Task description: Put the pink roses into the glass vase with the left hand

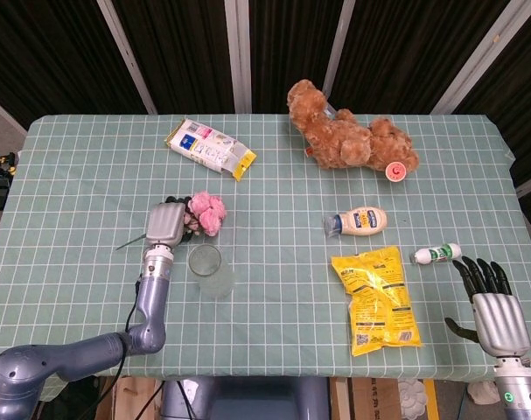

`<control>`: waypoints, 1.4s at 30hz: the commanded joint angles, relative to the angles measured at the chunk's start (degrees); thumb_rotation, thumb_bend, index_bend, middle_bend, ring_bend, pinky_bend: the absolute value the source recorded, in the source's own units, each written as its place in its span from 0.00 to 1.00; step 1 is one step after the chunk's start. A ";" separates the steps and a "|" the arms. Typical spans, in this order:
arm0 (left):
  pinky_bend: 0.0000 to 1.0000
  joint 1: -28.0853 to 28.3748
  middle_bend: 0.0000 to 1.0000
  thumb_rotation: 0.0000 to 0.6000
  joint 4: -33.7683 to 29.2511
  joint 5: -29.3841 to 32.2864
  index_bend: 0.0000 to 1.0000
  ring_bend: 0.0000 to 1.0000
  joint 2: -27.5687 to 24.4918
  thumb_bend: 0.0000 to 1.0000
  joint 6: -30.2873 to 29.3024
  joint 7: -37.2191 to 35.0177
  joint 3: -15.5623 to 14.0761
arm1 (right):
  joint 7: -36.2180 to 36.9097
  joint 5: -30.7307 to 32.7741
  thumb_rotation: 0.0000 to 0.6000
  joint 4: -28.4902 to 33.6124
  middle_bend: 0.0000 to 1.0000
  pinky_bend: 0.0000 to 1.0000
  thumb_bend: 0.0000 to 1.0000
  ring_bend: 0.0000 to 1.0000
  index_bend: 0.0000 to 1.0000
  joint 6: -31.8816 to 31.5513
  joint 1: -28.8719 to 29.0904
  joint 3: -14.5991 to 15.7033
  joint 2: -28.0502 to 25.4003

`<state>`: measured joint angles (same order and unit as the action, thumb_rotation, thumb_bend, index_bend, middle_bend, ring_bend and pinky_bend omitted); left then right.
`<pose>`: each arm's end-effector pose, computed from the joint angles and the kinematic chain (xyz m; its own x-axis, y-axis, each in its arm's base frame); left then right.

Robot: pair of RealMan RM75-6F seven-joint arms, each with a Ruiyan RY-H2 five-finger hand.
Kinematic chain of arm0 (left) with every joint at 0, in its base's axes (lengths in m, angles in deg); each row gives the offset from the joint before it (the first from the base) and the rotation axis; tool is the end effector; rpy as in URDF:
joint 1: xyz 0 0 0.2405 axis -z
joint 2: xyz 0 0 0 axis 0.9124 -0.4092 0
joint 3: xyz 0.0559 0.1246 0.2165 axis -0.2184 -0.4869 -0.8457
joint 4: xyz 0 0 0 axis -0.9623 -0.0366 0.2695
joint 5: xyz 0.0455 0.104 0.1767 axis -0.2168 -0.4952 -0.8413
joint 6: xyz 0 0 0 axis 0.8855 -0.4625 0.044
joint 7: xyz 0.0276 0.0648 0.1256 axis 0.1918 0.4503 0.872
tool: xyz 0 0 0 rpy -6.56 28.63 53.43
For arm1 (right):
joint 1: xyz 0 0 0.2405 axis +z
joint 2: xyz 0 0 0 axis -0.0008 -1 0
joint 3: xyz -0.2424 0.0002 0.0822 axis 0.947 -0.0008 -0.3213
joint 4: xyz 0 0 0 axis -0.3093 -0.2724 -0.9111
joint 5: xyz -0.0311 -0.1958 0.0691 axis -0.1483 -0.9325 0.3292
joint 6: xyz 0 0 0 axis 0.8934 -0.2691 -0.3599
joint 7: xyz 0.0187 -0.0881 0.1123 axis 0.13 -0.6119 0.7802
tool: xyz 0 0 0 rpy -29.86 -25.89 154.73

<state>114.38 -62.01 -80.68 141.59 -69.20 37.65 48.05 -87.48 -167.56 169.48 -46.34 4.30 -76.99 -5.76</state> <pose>-0.1447 0.3885 -0.0597 0.4247 0.1099 0.8986 0.9051 -0.0311 -0.4240 -0.3113 -0.1767 0.1438 0.4541 -0.0588 0.8890 -0.8901 0.0124 0.4555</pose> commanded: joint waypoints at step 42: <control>0.50 -19.09 0.44 1.00 -56.53 -33.03 0.42 0.34 -35.77 0.51 -13.30 -66.96 12.27 | 3.99 -2.19 1.00 1.79 0.11 0.00 0.17 0.04 0.11 -1.48 -0.69 0.88 -1.80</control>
<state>94.59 -118.73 -113.43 104.79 -82.37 -29.88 61.01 -83.52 -169.79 171.29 -47.81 3.63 -76.10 -7.53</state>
